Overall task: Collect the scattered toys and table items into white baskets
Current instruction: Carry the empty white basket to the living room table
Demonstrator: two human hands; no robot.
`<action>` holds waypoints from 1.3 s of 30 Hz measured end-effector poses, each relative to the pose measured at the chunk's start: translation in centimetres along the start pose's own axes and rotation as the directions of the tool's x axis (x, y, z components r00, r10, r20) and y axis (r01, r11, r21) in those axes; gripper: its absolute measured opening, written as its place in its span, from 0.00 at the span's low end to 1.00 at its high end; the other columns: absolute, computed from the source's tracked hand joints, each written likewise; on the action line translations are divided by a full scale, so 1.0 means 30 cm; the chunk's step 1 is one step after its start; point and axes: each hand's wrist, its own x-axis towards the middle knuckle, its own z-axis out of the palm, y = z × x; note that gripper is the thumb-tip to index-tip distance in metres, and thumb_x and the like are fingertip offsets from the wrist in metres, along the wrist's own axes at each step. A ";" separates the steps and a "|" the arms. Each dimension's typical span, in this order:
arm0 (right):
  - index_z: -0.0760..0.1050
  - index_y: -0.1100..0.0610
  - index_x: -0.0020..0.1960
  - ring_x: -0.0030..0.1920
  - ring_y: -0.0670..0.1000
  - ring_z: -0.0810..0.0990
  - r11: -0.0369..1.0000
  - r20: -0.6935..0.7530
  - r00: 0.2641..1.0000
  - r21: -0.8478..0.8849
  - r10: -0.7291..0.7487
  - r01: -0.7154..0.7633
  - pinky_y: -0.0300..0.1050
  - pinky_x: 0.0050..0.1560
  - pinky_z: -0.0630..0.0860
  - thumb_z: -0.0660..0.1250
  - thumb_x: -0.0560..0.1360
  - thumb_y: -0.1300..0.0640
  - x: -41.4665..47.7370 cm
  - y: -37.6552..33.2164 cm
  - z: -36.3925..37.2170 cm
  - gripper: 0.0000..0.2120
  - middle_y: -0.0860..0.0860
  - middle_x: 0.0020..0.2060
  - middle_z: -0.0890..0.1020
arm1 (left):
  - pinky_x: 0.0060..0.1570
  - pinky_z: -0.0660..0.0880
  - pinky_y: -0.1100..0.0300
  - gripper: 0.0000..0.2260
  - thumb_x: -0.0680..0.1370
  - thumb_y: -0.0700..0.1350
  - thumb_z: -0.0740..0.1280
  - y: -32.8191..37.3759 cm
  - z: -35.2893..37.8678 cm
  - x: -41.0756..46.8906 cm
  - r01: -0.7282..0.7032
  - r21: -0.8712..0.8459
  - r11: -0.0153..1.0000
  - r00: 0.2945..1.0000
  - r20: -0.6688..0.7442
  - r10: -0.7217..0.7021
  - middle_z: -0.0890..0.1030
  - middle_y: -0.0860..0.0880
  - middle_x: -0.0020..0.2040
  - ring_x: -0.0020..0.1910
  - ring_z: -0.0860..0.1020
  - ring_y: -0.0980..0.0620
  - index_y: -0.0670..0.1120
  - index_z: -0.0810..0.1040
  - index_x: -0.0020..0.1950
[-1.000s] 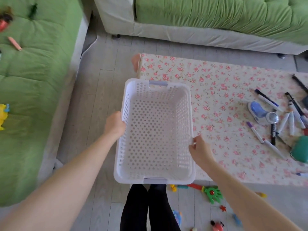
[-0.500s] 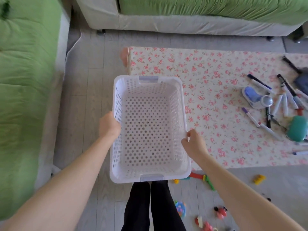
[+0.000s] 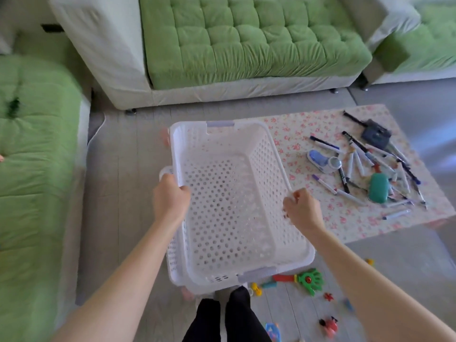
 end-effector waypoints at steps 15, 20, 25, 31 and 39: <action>0.64 0.58 0.53 0.36 0.58 0.76 0.971 -0.095 0.976 -0.124 0.194 -0.205 0.48 0.35 0.72 0.58 0.72 0.64 0.292 0.363 -0.268 0.10 0.56 0.39 0.76 | 0.54 0.72 0.49 0.15 0.76 0.33 0.55 0.228 0.536 -0.073 0.187 -0.123 0.975 0.923 0.361 -0.132 0.73 0.36 0.60 0.57 0.74 0.38 0.36 0.66 0.63; 0.62 0.57 0.49 0.32 0.53 0.72 0.961 -0.062 0.969 -0.126 0.238 -0.244 0.42 0.27 0.66 0.56 0.73 0.65 0.415 0.477 -0.216 0.06 0.52 0.35 0.72 | 0.59 0.69 0.44 0.16 0.76 0.32 0.54 0.206 0.687 -0.030 0.201 -0.056 0.978 0.919 0.355 -0.169 0.71 0.34 0.62 0.61 0.70 0.35 0.33 0.65 0.64; 0.64 0.59 0.48 0.32 0.53 0.71 0.956 -0.012 0.962 -0.112 0.271 -0.271 0.43 0.28 0.66 0.54 0.74 0.65 0.515 0.553 -0.131 0.05 0.52 0.35 0.70 | 0.58 0.71 0.48 0.15 0.78 0.34 0.54 0.150 0.796 0.031 0.193 0.028 0.981 0.921 0.339 -0.191 0.72 0.38 0.61 0.59 0.72 0.39 0.38 0.65 0.65; 0.62 0.58 0.49 0.31 0.51 0.68 0.945 0.039 0.948 -0.107 0.315 -0.309 0.42 0.25 0.62 0.54 0.75 0.67 0.586 0.591 -0.059 0.06 0.52 0.36 0.68 | 0.46 0.69 0.57 0.14 0.78 0.34 0.55 0.099 0.882 0.079 0.191 0.066 0.979 0.930 0.306 -0.203 0.74 0.40 0.57 0.52 0.74 0.43 0.39 0.66 0.64; 0.61 0.59 0.50 0.31 0.50 0.66 0.935 0.056 0.941 -0.151 0.332 -0.321 0.42 0.26 0.60 0.53 0.77 0.67 0.604 0.633 -0.026 0.05 0.52 0.35 0.67 | 0.50 0.75 0.55 0.15 0.78 0.33 0.57 0.049 0.936 0.080 0.215 0.100 0.971 0.911 0.338 -0.237 0.74 0.41 0.57 0.53 0.76 0.44 0.39 0.65 0.65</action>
